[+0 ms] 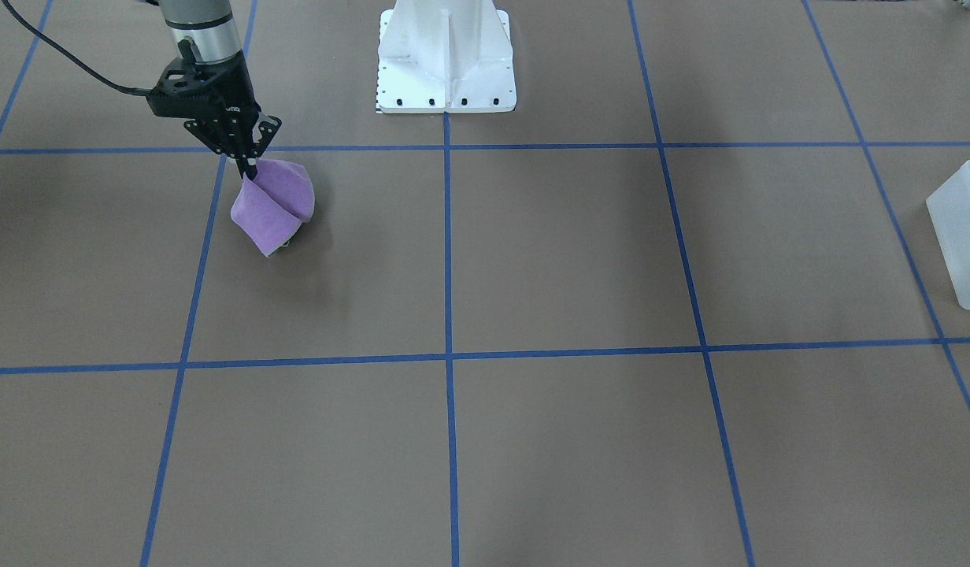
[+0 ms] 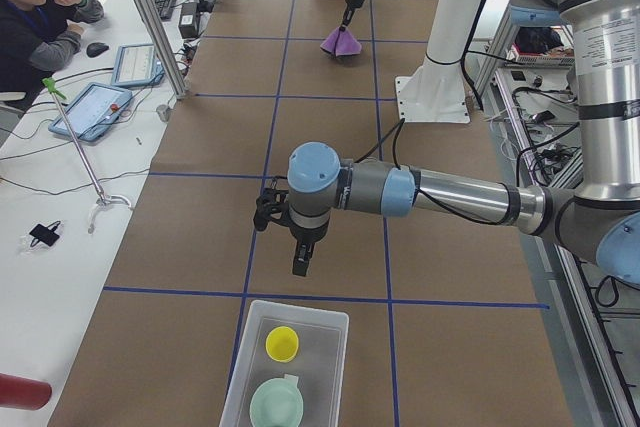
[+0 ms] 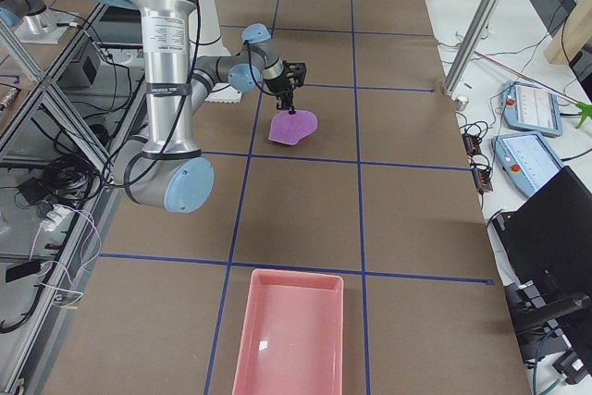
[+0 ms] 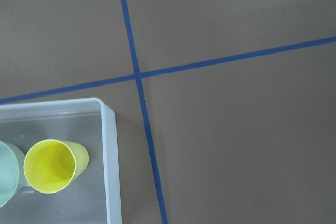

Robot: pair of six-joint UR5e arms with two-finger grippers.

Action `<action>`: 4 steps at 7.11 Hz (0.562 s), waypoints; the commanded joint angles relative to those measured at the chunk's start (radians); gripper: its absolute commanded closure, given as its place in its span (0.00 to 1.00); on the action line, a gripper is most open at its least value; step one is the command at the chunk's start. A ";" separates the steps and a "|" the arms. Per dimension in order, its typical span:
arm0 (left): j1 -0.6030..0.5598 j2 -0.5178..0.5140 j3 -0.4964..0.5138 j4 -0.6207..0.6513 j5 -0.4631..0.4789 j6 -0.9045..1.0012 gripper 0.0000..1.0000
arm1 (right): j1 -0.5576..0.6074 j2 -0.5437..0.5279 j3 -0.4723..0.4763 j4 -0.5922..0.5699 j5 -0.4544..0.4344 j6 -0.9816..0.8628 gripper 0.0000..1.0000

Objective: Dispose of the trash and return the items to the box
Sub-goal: 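Grasp the lavender cloth with the right gripper and lift it, then carry the lavender cloth with the right gripper into the pink bin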

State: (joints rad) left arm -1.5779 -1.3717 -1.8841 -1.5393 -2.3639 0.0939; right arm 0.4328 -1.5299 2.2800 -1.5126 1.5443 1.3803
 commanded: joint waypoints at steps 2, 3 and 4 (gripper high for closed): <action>-0.001 0.022 0.066 -0.005 0.008 -0.049 0.02 | 0.469 0.002 0.046 -0.139 0.387 -0.472 1.00; -0.001 0.022 0.069 -0.001 0.008 -0.046 0.02 | 0.664 0.001 0.041 -0.240 0.501 -0.715 1.00; -0.001 0.023 0.074 -0.001 0.008 -0.045 0.02 | 0.852 -0.001 0.024 -0.371 0.573 -1.003 1.00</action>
State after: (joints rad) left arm -1.5785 -1.3508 -1.8151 -1.5415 -2.3563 0.0506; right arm 1.0453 -1.5292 2.3186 -1.7380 2.0008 0.7133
